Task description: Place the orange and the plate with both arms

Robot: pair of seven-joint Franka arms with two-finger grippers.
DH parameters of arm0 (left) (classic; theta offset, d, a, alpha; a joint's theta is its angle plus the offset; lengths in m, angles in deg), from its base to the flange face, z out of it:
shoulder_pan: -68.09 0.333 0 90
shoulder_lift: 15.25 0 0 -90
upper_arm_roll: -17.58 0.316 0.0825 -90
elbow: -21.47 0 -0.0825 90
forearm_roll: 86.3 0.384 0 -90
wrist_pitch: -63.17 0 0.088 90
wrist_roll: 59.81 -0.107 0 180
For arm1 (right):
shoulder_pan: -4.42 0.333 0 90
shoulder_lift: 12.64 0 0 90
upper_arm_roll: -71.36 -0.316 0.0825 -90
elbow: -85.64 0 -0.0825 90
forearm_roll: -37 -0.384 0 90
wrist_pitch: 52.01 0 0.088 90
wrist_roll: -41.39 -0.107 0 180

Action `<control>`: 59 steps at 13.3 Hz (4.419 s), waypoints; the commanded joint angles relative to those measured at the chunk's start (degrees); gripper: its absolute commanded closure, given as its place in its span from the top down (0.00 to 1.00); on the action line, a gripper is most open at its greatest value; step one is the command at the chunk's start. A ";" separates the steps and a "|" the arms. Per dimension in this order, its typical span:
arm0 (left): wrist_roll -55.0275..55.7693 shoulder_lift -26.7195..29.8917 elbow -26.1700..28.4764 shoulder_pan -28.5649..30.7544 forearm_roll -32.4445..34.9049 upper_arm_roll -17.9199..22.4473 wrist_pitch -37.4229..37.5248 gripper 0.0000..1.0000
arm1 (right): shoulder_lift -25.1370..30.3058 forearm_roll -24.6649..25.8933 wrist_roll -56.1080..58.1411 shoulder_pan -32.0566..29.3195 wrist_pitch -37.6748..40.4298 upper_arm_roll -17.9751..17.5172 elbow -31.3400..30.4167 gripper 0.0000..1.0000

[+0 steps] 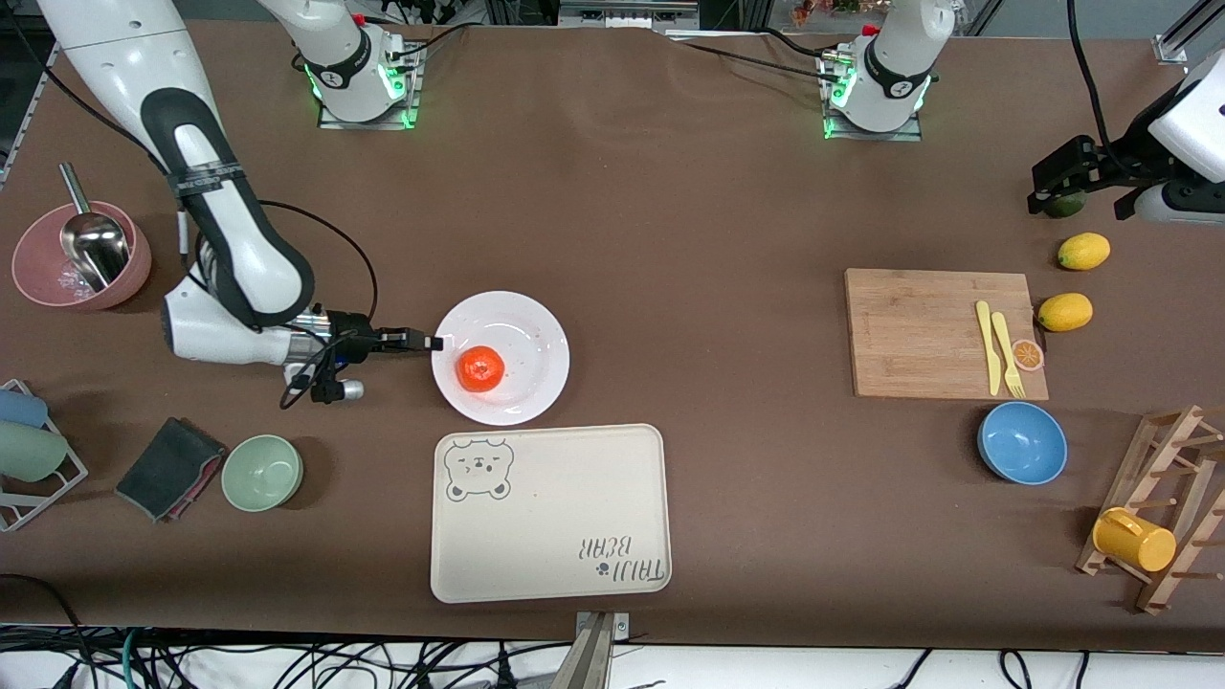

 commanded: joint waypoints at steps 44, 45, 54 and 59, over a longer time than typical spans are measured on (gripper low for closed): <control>-0.60 -4.53 -4.31 -1.31 1.03 -1.31 1.35 1.00 | -8.55 18.68 0.43 2.09 25.74 13.32 33.66 1.00; -0.60 -4.53 -4.31 -1.31 1.03 -1.31 1.35 1.00 | -6.01 22.11 0.34 2.18 26.97 13.32 32.09 1.00; -0.60 -4.53 -4.31 -1.31 1.03 -1.31 1.35 1.00 | 10.24 41.83 -18.53 11.30 32.71 14.72 25.16 1.00; -0.60 -4.53 -4.31 -1.31 1.03 -1.31 1.35 1.00 | 25.90 43.94 -26.36 13.34 22.15 14.64 9.05 1.00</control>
